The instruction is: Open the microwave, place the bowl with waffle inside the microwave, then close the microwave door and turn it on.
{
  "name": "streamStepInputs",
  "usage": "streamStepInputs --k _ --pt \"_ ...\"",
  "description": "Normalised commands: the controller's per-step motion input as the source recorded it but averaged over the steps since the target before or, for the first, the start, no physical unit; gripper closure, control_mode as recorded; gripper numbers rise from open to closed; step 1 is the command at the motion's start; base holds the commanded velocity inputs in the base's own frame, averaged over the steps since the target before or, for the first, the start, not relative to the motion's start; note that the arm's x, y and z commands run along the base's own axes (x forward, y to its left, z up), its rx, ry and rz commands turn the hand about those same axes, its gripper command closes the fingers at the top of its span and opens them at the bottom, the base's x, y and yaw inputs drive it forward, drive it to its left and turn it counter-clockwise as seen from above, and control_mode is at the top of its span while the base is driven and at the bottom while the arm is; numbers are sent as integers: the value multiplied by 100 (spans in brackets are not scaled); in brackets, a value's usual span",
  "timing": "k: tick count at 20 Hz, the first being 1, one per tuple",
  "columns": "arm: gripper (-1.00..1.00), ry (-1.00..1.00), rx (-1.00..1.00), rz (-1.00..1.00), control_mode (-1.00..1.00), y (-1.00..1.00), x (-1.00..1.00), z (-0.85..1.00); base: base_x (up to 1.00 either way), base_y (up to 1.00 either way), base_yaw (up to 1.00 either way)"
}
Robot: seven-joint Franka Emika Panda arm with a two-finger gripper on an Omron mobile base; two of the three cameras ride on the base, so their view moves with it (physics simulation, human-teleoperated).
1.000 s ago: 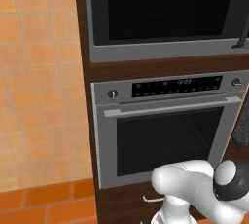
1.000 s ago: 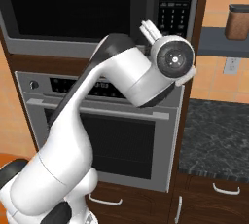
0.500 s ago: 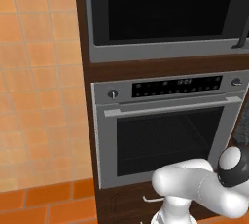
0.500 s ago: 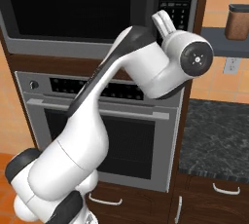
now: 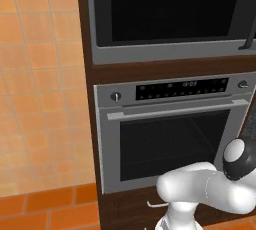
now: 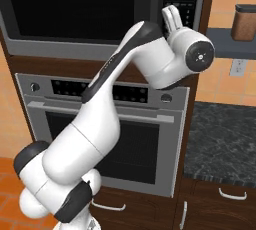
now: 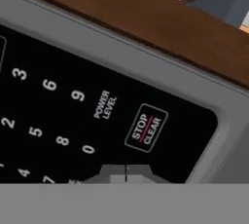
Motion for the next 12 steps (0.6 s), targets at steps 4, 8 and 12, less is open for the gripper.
streamStepInputs --k 4,8,12 --pt "100 -2 15 0 -100 0 60 0 0 0 0" --pt "100 -4 14 0 -100 0 47 -2 0 0 0" --pt "100 -8 3 0 -100 8 -68 -1 0 0 0"
